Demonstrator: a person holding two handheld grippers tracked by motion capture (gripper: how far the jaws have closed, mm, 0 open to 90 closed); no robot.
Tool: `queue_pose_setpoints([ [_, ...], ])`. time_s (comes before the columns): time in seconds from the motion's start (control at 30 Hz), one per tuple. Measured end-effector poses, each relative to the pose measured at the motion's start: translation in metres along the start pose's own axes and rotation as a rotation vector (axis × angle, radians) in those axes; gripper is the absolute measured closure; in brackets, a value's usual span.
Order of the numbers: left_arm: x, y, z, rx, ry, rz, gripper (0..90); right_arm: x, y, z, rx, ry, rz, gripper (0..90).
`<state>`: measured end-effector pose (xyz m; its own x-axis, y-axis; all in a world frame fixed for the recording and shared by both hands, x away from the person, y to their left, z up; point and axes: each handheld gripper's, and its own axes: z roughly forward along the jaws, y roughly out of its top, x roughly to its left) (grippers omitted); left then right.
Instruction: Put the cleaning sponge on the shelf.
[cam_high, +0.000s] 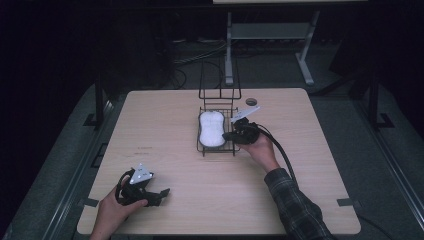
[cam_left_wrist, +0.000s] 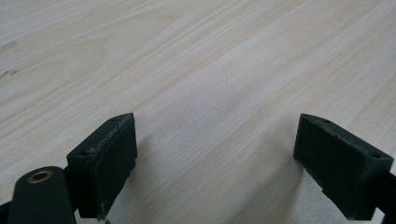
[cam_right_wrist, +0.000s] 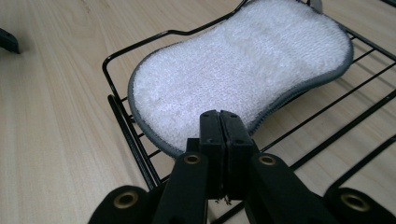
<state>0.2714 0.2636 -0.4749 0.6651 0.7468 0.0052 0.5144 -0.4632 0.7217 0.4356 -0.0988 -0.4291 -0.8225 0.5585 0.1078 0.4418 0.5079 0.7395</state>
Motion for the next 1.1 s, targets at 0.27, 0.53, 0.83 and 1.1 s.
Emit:
queue_pose_setpoints([
  [0.27, 0.0, 0.0, 0.0, 0.001, 0.0, 0.0, 12.4, -0.005, -0.017, -0.033, -0.037, -0.021, 0.038, 87.6],
  [0.53, 0.0, 0.0, 0.0, 0.0, 0.0, 0.0, 12.5, -0.005, -0.038, -0.063, -0.054, -0.05, 0.07, 82.7],
  [0.83, 0.0, 0.0, 0.0, 0.0, 0.0, 0.0, 12.5, -0.007, -0.055, -0.08, -0.042, -0.081, 0.104, 69.3],
  [1.1, 0.0, 0.0, 0.0, 0.0, 0.0, 0.001, 12.5, -0.006, -0.079, -0.101, -0.036, -0.123, 0.156, 45.0],
])
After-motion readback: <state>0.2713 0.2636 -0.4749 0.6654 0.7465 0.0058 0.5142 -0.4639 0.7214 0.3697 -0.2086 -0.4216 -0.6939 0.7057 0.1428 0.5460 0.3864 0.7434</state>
